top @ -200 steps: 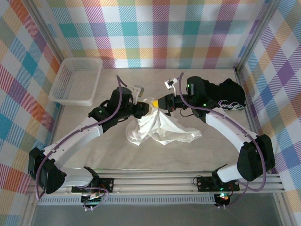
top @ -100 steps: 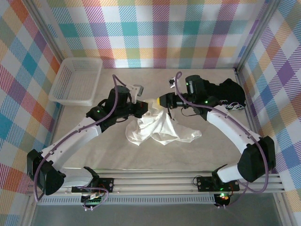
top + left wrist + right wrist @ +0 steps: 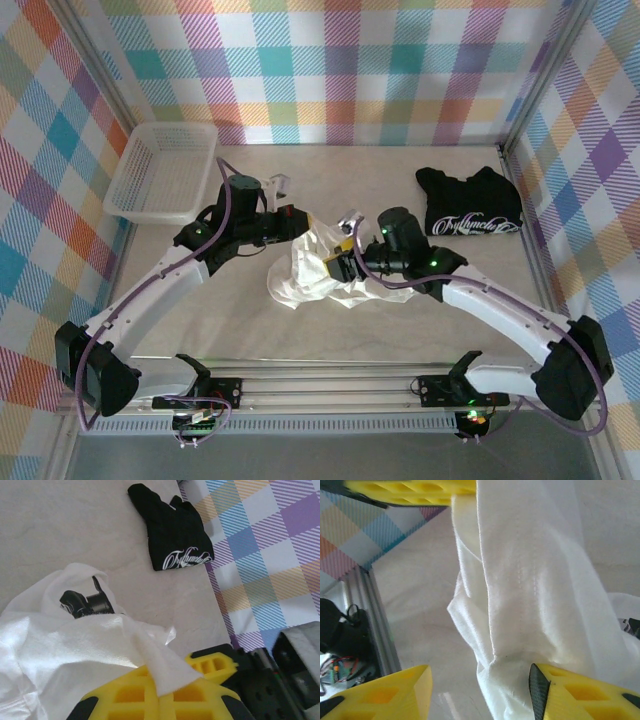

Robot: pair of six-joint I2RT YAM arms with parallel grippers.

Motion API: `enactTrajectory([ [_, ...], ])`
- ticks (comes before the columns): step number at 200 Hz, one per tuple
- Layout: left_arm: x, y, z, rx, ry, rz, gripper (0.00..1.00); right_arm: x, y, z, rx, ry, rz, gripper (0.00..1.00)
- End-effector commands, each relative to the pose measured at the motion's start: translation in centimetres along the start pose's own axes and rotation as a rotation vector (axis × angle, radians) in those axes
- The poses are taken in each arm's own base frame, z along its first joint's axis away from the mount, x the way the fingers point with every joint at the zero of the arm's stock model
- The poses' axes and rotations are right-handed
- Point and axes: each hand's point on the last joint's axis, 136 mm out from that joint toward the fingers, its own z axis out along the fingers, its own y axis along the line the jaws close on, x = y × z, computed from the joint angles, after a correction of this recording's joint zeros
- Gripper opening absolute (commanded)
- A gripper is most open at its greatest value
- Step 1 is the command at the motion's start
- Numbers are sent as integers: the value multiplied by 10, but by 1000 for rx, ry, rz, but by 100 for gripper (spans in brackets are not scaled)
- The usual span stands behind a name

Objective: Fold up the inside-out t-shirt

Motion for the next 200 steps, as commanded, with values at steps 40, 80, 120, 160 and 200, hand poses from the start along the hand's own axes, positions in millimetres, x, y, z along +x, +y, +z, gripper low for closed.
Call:
enactTrajectory([
  [40,-1,-5,-10,10,-3,-11,0,-34,-48,7,331,-43,-6,46],
  [80,-1,-1,-11,-14,-4,-2,0,-35,-52,3,382,-34,-21,19],
  [120,-2,5,-9,-38,-6,-7,0,-49,-38,-12,348,-57,-82,6],
  [160,-2,6,-7,-39,-2,-9,0,-32,-23,-2,281,-3,-141,33],
  [200,-2,7,-6,-38,-1,-8,0,-27,-31,6,382,46,-215,51],
])
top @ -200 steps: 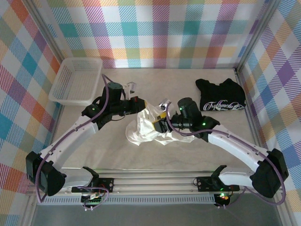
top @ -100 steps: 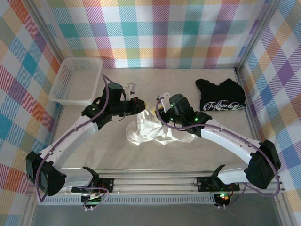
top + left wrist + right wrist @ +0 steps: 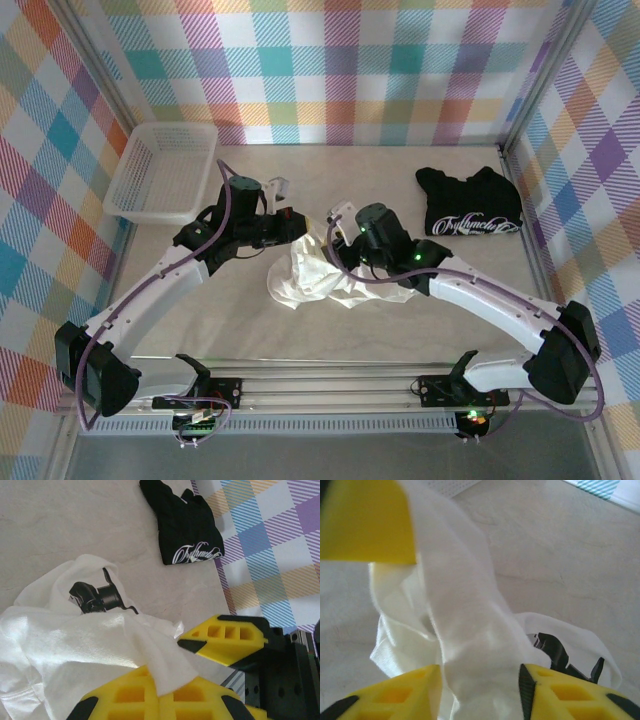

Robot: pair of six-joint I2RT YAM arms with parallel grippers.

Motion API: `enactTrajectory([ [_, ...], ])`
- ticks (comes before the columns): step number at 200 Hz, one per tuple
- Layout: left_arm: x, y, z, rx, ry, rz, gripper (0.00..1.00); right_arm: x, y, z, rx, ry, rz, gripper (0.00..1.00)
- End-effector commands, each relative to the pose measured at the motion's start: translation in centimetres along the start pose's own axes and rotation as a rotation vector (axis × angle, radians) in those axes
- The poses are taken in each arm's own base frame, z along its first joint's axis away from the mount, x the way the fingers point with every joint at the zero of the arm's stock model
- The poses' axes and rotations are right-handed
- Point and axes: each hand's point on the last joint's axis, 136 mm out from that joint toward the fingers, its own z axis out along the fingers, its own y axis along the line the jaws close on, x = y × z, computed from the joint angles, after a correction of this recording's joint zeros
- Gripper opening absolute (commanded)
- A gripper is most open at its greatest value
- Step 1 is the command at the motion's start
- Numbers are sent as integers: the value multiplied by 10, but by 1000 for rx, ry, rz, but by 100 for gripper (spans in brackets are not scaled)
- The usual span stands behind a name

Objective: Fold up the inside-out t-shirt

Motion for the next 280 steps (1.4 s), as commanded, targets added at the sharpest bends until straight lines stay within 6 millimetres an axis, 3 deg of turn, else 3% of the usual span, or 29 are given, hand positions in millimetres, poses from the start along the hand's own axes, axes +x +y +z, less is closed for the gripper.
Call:
enactTrajectory([
  [1,-7,-3,-5,2,-20,9,0,-4,-6,3,69,19,-68,52],
  [22,-7,-3,-6,1,-23,9,0,-3,-8,9,110,45,-103,60],
  [36,-7,-2,-6,0,-23,7,0,-4,-12,12,138,48,-105,58],
  [74,-6,1,-6,-14,-23,10,0,-18,-18,0,179,-7,-76,26],
  [110,-7,11,-6,-69,-34,31,0,-44,-10,-33,64,-103,-3,0],
  [140,-8,17,-8,-105,-42,60,0,-61,-13,-59,-160,-153,195,0],
  [169,-7,19,-8,-118,-31,81,0,-67,-16,-69,-308,-157,315,0],
  [223,-5,41,-12,-238,-23,125,0,-68,-32,-75,-432,-151,452,0],
  [247,-5,61,-20,-355,-26,142,0,-69,-39,-82,-443,-151,455,0],
  [280,-2,66,-23,-396,7,176,0,-59,-44,-77,-415,-85,432,0],
])
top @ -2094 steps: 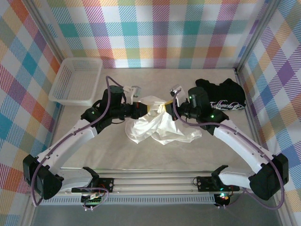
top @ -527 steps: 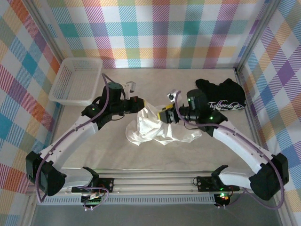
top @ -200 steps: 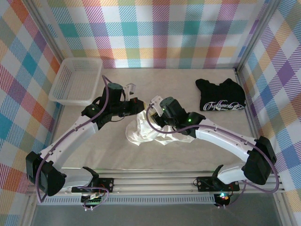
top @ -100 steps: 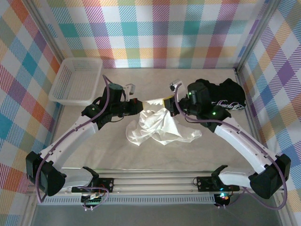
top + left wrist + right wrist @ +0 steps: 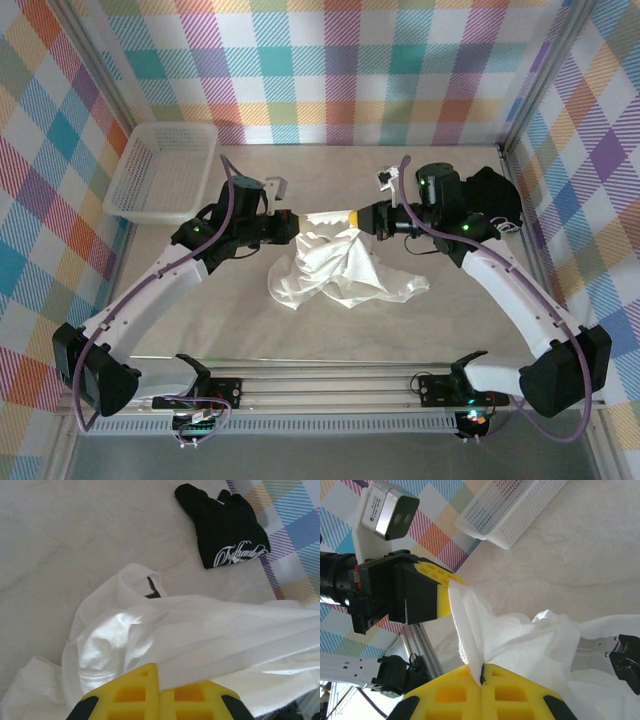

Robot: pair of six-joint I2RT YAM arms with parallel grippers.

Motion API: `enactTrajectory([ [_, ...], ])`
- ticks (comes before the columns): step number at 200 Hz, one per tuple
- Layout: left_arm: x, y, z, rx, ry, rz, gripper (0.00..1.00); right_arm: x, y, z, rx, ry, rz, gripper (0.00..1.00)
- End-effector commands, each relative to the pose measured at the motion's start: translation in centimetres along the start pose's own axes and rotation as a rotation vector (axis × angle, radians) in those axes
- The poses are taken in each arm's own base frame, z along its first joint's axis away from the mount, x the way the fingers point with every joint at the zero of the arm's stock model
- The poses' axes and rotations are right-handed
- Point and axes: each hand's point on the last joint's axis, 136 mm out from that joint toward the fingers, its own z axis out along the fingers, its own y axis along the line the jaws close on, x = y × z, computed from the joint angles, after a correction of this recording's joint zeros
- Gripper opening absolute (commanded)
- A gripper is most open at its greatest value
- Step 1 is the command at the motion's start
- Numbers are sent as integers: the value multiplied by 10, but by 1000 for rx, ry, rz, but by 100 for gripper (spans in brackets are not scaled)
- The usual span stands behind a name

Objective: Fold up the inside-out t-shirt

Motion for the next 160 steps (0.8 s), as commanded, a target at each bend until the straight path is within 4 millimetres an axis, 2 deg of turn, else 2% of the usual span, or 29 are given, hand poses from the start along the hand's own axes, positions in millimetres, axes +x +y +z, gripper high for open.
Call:
enactTrajectory([
  [1,13,41,-6,-202,59,17,0,-12,2,-12,12,4,-39,0],
  [32,14,45,-12,-239,78,32,0,-5,-35,-20,311,58,-119,0],
  [62,9,-6,-20,32,63,23,0,5,-71,-32,657,156,-251,0],
  [88,1,-21,-35,96,35,26,0,13,-99,-46,860,235,-313,1],
  [123,-3,-32,-43,159,8,22,0,16,-110,-53,955,274,-356,7],
  [160,-4,-12,-43,47,-2,21,0,16,-118,-64,1034,297,-380,12],
])
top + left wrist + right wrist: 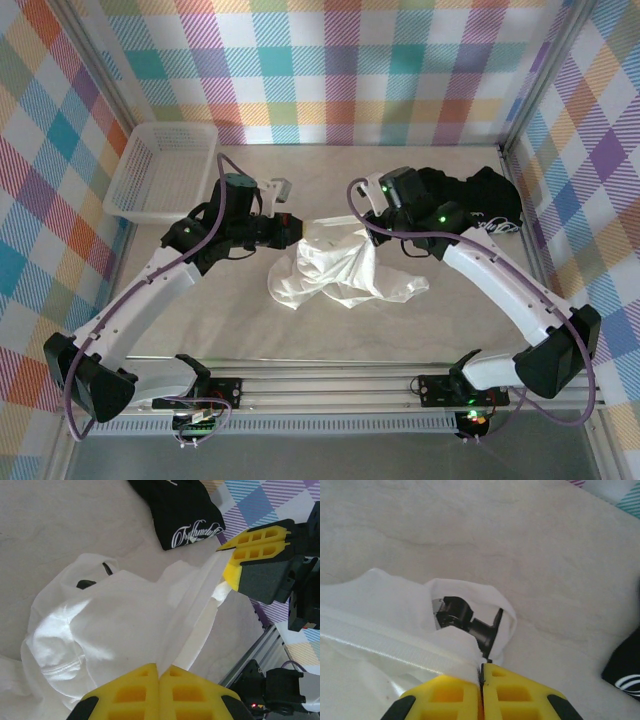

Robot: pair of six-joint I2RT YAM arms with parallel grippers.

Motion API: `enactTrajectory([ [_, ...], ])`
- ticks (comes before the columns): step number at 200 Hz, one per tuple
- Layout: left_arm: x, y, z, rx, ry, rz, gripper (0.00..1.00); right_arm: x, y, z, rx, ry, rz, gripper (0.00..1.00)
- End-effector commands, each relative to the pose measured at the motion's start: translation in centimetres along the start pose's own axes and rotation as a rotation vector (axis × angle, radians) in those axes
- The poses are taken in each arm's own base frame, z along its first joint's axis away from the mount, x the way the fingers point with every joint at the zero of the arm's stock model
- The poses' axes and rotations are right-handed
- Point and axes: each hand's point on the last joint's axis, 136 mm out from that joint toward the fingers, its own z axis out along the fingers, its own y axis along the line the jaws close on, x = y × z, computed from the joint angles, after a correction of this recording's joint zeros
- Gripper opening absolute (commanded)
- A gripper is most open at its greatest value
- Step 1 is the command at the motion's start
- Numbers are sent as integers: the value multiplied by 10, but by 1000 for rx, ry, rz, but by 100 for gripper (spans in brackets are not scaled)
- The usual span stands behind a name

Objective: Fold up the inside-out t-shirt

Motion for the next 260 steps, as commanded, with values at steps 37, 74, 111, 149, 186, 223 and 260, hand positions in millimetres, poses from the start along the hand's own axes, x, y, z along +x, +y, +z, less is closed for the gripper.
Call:
enactTrajectory([
  [37,-12,51,-32,-303,-99,-22,0,35,-66,-10,335,165,-38,19],
  [74,-5,50,-16,-264,-54,-27,0,17,-22,-4,72,35,37,22],
  [111,-5,34,-5,-151,-57,-30,0,3,23,-2,-207,-62,64,10],
  [149,-3,42,5,-169,-46,-41,0,-3,69,-15,-486,-127,30,0],
  [186,12,70,6,-303,2,-33,0,33,65,-4,-449,-20,53,0],
  [223,53,13,31,23,132,26,5,72,63,6,-418,76,169,0],
  [260,118,-16,57,74,308,155,8,118,45,8,-269,198,335,0],
])
